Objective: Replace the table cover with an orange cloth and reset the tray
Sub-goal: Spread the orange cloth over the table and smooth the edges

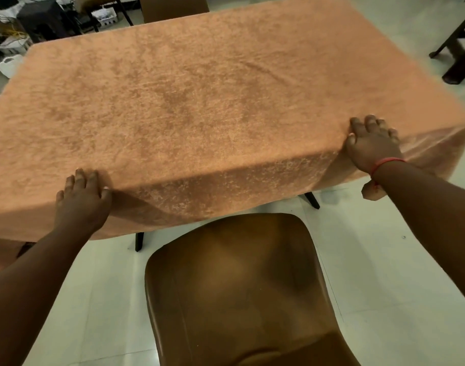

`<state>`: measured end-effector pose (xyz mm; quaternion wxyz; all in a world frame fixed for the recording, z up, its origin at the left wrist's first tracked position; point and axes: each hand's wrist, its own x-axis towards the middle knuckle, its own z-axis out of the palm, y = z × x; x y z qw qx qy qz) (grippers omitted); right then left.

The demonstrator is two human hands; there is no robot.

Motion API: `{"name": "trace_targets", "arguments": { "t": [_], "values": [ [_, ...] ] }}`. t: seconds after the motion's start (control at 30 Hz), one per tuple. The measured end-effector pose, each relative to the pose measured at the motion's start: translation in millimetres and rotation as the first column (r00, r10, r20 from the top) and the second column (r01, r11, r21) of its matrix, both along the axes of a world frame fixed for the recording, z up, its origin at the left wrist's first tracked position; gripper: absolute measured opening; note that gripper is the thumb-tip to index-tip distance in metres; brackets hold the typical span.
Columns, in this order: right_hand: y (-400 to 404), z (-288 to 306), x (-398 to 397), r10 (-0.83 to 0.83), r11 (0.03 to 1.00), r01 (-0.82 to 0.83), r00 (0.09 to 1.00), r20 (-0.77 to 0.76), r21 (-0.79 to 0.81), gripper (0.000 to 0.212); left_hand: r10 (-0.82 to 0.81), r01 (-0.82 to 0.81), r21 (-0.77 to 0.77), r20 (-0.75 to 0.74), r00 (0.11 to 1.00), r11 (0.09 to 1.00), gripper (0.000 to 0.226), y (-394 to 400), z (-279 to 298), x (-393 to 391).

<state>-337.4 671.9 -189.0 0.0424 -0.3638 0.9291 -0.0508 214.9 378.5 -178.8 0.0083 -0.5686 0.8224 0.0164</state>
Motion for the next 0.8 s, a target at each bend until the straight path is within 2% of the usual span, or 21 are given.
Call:
{"name": "trace_targets", "arguments": {
  "t": [0.07, 0.23, 0.53, 0.8],
  "values": [
    [2, -2, 0, 0.004, 1.0, -0.004, 1.0, -0.003, -0.005, 0.057, -0.051, 0.05, -0.008, -0.021, 0.999, 0.999, 0.056, 3, -7, -7],
    [4, -2, -1, 0.023, 1.0, -0.023, 1.0, -0.002, -0.006, 0.057, -0.038, 0.039, 0.019, -0.04, 0.998, 0.999, 0.053, 3, -8, -4],
    [8, 3, 0, 0.018, 1.0, -0.019, 0.999, 0.04, 0.015, 0.055, -0.054, 0.054, 0.099, -0.005, 0.999, 0.994, 0.057, 5, -5, 3],
    [9, 18, 11, 0.017, 0.992, -0.035, 0.989, 0.144, 0.124, 0.059, -0.021, 0.017, 0.226, 0.014, 1.0, 0.974, 0.066, -17, -1, 13]
  ]
}}
